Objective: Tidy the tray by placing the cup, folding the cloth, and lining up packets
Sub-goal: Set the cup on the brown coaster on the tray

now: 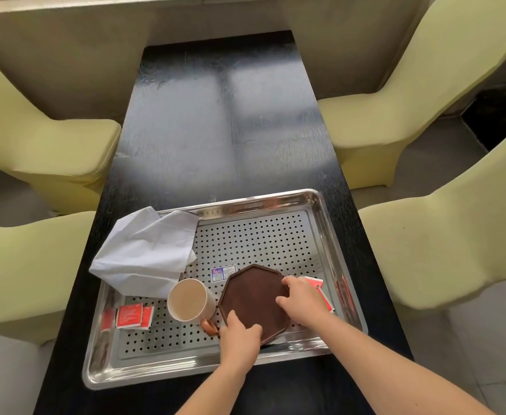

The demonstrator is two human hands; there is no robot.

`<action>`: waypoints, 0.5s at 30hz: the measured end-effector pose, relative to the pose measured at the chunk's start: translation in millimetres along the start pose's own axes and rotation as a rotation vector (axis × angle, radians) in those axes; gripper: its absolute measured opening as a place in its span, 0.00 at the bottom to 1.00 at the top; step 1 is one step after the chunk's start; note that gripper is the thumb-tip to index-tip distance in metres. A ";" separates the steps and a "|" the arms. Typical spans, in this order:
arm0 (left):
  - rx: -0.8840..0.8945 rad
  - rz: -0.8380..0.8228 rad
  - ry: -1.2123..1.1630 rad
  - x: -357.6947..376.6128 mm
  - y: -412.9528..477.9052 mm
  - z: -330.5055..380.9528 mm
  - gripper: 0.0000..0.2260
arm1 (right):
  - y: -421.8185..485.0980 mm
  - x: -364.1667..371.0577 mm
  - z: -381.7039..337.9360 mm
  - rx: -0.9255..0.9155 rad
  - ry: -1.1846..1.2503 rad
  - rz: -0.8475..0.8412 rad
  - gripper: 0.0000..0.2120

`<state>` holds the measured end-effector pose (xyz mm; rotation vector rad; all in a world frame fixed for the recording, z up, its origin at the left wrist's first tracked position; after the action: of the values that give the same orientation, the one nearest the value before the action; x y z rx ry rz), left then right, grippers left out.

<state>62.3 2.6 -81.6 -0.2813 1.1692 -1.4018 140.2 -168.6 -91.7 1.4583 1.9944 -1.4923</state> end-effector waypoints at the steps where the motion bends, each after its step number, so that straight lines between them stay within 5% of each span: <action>1: -0.006 0.002 -0.014 0.6 1.0 1.3 0.33 | 2.0 -1.1 -1.0 0.006 -0.002 0.006 0.24; 15: 0.070 0.021 -0.046 4.8 47.9 85.4 0.34 | 62.6 -66.0 -1.9 0.078 -0.041 0.152 0.22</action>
<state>154.7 -29.9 -80.8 -0.2501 1.0799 -1.4079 222.7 -205.5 -81.5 1.5594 1.7765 -1.5376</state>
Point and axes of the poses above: each hand's wrist, its own y-axis towards the middle knuckle, its own x-axis out of the palm, z = x × y, the point moved 8 cm from there along y, towards the middle knuckle, and after that the axes turned 2 degrees about y, right-handed, at the moved point
